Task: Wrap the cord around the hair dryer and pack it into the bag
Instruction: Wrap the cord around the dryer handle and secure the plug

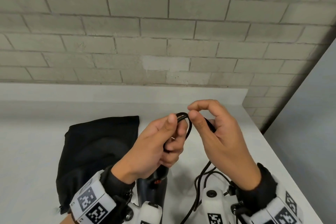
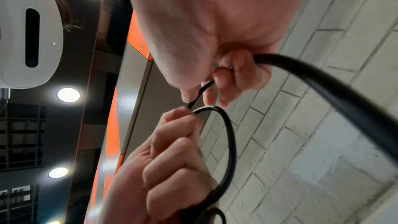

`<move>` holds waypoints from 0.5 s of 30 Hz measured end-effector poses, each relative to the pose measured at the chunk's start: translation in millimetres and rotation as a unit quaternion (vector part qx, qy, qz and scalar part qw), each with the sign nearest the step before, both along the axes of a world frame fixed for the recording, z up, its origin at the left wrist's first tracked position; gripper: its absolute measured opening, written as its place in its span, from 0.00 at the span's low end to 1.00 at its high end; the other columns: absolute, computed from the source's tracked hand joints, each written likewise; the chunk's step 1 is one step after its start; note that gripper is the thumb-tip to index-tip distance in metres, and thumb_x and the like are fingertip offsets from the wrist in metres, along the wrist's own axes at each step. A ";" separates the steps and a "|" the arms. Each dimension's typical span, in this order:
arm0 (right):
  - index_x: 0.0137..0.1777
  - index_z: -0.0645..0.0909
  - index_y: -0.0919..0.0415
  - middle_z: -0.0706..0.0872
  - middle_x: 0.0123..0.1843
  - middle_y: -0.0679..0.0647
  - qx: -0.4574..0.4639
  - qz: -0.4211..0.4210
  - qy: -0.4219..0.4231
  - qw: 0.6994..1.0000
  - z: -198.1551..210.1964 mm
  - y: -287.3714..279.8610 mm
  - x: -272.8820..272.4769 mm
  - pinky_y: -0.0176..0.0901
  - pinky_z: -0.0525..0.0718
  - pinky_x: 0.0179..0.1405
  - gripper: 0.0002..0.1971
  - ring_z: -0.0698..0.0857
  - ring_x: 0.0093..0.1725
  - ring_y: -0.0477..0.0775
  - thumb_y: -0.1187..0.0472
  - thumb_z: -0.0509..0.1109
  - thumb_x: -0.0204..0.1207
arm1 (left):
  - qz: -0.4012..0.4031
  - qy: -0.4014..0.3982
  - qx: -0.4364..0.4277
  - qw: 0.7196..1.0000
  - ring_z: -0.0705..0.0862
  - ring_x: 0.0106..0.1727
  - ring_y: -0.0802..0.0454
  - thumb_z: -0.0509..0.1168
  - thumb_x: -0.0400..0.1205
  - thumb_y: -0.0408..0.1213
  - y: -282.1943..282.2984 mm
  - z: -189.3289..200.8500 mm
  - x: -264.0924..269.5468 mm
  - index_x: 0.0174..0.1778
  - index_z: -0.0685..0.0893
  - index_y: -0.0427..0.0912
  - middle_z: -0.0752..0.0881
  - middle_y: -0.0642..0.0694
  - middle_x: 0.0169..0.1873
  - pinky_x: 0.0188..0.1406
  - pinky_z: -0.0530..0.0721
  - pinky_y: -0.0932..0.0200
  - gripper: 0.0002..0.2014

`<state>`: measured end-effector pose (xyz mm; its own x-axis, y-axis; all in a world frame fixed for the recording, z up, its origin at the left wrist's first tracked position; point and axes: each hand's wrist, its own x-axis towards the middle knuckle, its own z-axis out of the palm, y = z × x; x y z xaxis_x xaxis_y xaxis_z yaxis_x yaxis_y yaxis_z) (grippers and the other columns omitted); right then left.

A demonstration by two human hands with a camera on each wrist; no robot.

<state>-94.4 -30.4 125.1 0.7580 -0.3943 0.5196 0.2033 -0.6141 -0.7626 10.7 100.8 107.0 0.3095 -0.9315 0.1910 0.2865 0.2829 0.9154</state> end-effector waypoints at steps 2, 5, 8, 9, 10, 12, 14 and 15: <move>0.58 0.84 0.51 0.86 0.49 0.39 -0.005 0.026 0.015 1.000 -1.9 -0.2 0.7 0.23 0.74 0.39 0.12 0.82 0.39 0.33 0.50 0.61 0.85 | -0.002 -0.008 0.007 1.000 0.59 0.18 0.62 0.64 0.75 0.69 -1.0 1.0 0.1 0.34 0.76 0.49 0.65 0.56 0.22 0.19 0.58 0.71 0.25; 0.53 0.85 0.59 0.88 0.40 0.40 -0.002 0.079 0.025 0.997 -0.4 0.5 1.6 0.25 0.75 0.38 0.15 0.84 0.37 0.39 0.54 0.57 0.86 | -0.012 -0.001 0.010 1.000 0.59 0.17 0.63 0.59 0.77 0.70 -1.0 3.4 -1.1 0.33 0.75 0.48 0.64 0.57 0.20 0.18 0.57 0.71 0.27; 0.42 0.79 0.55 0.83 0.30 0.52 0.014 0.074 0.023 0.997 -1.2 1.2 2.2 0.45 0.78 0.32 0.14 0.78 0.30 0.50 0.51 0.58 0.86 | -0.005 0.020 0.024 1.000 0.58 0.18 0.60 0.53 0.83 0.62 -2.0 3.6 -2.2 0.31 0.74 0.46 0.64 0.54 0.20 0.19 0.55 0.67 0.24; 0.40 0.77 0.54 0.79 0.28 0.51 0.029 0.068 0.017 0.997 -1.8 1.3 2.2 0.45 0.76 0.31 0.14 0.75 0.29 0.50 0.49 0.59 0.85 | -0.002 0.031 0.022 0.999 0.58 0.18 0.59 0.54 0.85 0.58 -2.1 2.8 -2.4 0.31 0.74 0.45 0.64 0.53 0.20 0.20 0.56 0.65 0.23; 0.38 0.76 0.52 0.75 0.27 0.47 0.042 0.061 0.008 0.997 -3.3 0.7 2.7 0.42 0.74 0.30 0.14 0.72 0.29 0.48 0.49 0.60 0.84 | 0.000 0.042 0.011 0.999 0.59 0.19 0.57 0.55 0.86 0.54 -1.9 1.2 -2.6 0.32 0.74 0.44 0.65 0.52 0.20 0.20 0.58 0.63 0.21; 0.37 0.75 0.52 0.71 0.27 0.44 0.063 0.050 0.001 0.997 -4.9 -0.1 4.7 0.39 0.72 0.30 0.14 0.70 0.29 0.45 0.48 0.60 0.83 | 0.014 0.051 -0.023 0.998 0.62 0.22 0.54 0.56 0.85 0.49 -1.1 -4.3 -3.0 0.34 0.76 0.42 0.66 0.50 0.21 0.22 0.64 0.60 0.18; 0.37 0.75 0.53 0.70 0.28 0.46 0.069 0.044 -0.001 0.997 -7.5 -0.3 7.2 0.43 0.73 0.30 0.15 0.70 0.29 0.47 0.48 0.60 0.83 | 0.033 0.051 -0.047 0.997 0.63 0.23 0.54 0.57 0.84 0.46 -0.6 -8.8 -5.0 0.35 0.76 0.42 0.66 0.50 0.21 0.24 0.66 0.59 0.15; 0.37 0.75 0.53 0.71 0.28 0.48 0.068 0.043 -0.003 0.997 -8.7 0.2 8.2 0.45 0.73 0.30 0.15 0.70 0.29 0.49 0.48 0.60 0.83 | 0.040 0.054 -0.051 0.996 0.62 0.22 0.55 0.57 0.84 0.46 -0.7 -10.4 -6.2 0.35 0.76 0.43 0.65 0.51 0.21 0.24 0.66 0.60 0.15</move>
